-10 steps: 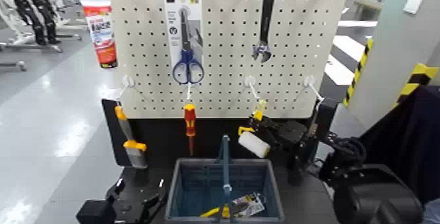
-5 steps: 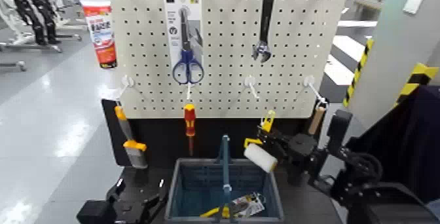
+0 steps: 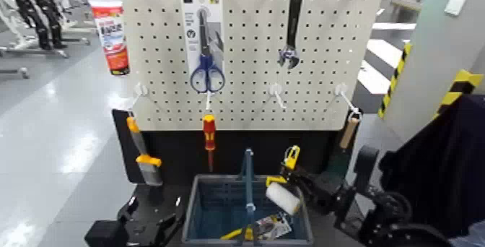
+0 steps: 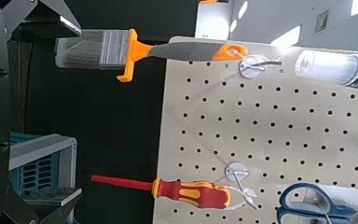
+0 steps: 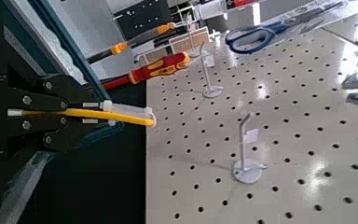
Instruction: Put the yellow roller into the crate.
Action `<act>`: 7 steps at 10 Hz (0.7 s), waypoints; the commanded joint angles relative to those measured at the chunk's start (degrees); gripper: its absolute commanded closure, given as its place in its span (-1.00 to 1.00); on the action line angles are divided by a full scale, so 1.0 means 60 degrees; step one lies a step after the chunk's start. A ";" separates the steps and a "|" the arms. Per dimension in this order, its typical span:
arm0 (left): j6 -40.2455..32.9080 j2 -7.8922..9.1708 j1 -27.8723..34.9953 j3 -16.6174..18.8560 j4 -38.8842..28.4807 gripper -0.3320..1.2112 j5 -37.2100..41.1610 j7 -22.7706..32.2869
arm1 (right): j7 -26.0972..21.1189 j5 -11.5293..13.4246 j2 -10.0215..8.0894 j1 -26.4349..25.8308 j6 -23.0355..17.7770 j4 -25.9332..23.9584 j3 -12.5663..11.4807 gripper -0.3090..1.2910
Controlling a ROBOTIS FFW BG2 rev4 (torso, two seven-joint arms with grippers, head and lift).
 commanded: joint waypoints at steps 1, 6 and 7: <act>0.0000 -0.0003 -0.0001 0.0000 0.0001 -0.43 0.0000 -0.0009 | -0.0006 -0.0250 0.0068 -0.0282 -0.0476 0.1193 0.0311 0.96; 0.0000 -0.0003 -0.0015 -0.0015 0.0030 -0.43 0.0000 -0.0009 | -0.0021 -0.0294 0.0112 -0.0868 -0.0520 0.2409 0.0955 0.92; -0.0014 -0.0003 -0.0015 -0.0029 0.0030 -0.43 0.0000 -0.0009 | -0.0035 -0.0308 0.0112 -0.0882 -0.0491 0.2409 0.0999 0.89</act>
